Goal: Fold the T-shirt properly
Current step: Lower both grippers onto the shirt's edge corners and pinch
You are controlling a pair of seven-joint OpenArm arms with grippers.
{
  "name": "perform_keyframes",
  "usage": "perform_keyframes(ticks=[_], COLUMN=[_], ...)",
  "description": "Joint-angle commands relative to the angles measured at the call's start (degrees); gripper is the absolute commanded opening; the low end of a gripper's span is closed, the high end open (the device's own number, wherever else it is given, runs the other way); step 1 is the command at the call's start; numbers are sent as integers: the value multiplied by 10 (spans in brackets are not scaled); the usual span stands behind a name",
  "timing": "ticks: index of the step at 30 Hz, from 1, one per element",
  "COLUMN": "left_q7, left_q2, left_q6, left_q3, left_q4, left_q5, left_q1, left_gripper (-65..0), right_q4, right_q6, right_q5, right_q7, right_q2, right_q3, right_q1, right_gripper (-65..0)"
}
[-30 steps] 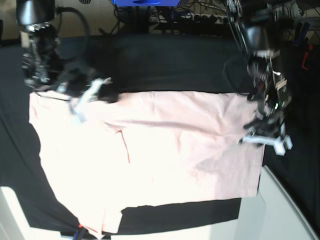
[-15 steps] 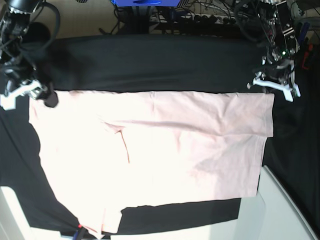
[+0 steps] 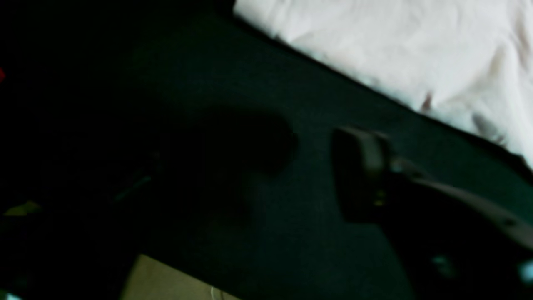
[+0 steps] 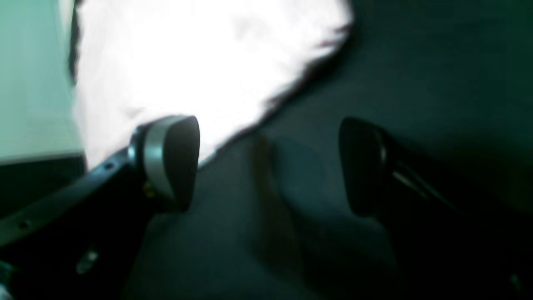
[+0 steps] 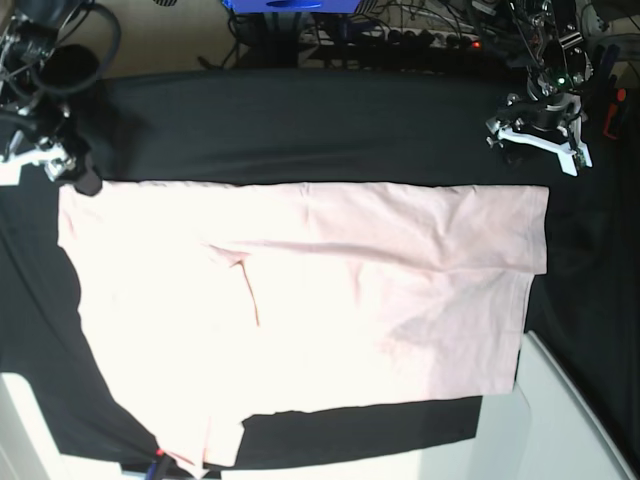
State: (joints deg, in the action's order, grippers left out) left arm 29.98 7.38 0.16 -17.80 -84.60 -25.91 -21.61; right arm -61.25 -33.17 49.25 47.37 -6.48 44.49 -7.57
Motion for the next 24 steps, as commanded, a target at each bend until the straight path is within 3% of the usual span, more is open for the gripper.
perform_keyframes(ticks=[1, 3, 9, 14, 19, 24], left_q7=[-14, -14, -14, -14, -14, -14], left_q2=[7, 5, -28, -28, -28, -42], left_q6=[1, 1, 1, -3, -69, -70], left_q3=[-2, -10, -86, -105, -105, -106], left_q4=[-8, -7, 36, 75, 78, 82], left_q5=[-2, -2, -2, -2, -2, -2], left_q1=[-1, -1, 20, 44, 59, 75], left_gripper=[-97, -60, -71, -69, -69, -69], right_q4=[8, 29, 46, 46, 46, 46], right_q6=[-1, -2, -2, -2, -2, -2], right_q5=[2, 0, 2, 0, 1, -1], right_q7=[-3, -4, -5, -5, -4, -2], right_q2=[-13, -17, -27, -27, -27, -27], right_q3=[1, 4, 5, 2, 2, 1], right_q1=[9, 28, 53, 68, 75, 81], right_gripper=[-151, -151, -154, -154, -155, -155])
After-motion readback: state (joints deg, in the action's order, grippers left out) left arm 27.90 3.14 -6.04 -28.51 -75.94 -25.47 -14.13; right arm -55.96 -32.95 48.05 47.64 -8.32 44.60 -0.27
